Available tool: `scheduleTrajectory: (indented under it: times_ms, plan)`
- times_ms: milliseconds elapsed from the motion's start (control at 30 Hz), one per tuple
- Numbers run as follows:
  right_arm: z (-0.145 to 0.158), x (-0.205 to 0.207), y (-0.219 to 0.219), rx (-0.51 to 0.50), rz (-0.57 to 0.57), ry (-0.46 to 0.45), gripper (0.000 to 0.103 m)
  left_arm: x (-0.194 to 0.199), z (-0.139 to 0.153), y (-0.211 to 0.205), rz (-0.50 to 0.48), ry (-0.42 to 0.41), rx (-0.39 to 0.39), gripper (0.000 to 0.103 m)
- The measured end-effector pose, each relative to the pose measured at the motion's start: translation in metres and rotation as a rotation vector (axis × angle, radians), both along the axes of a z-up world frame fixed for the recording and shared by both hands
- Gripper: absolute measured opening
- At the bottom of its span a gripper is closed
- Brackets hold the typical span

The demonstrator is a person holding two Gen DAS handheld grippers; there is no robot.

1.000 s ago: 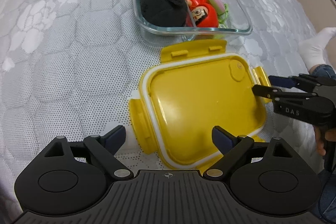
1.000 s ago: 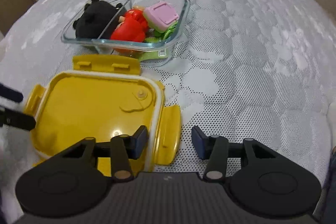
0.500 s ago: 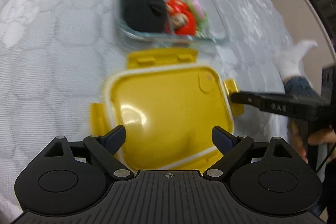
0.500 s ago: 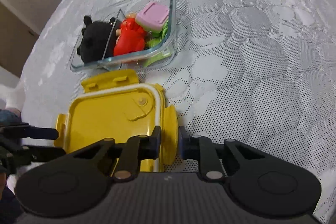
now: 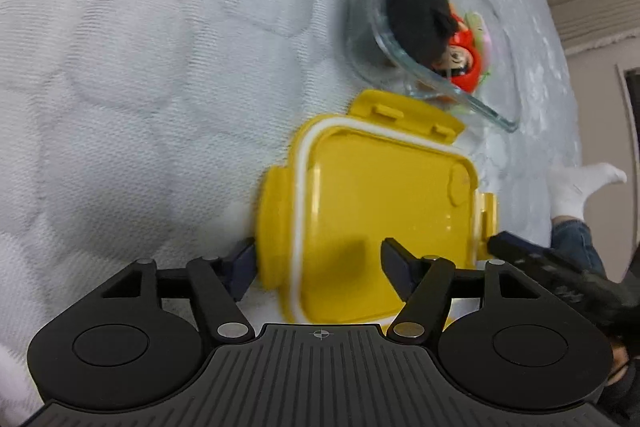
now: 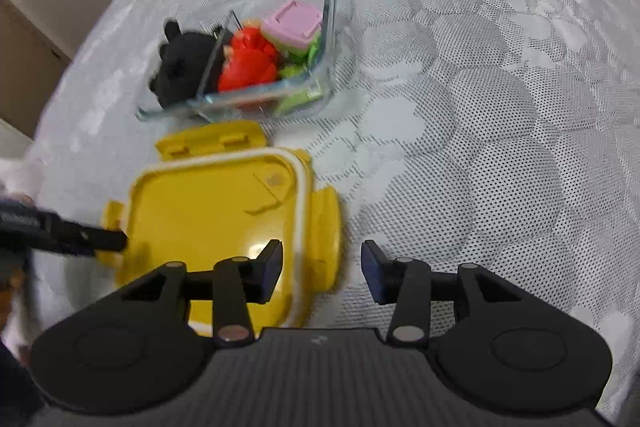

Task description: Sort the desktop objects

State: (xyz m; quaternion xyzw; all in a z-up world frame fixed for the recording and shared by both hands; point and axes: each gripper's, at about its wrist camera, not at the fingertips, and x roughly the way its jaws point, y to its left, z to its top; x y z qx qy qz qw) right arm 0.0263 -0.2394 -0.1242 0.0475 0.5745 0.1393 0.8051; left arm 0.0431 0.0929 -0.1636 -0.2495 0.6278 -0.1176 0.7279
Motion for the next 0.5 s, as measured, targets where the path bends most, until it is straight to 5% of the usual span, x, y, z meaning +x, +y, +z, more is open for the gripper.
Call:
scheduleTrajectory:
  times_ms: [200, 500]
  plan:
    - [-0.004, 0.001, 0.001, 0.024, 0.022, 0.019, 0.025, -0.003, 0.012, 0.003, -0.001, -0.024, -0.078, 0.070]
    - [0.041, 0.038, -0.017, 0.144, -0.071, 0.015, 0.026, 0.035, 0.040, 0.018, 0.050, -0.021, -0.237, 0.072]
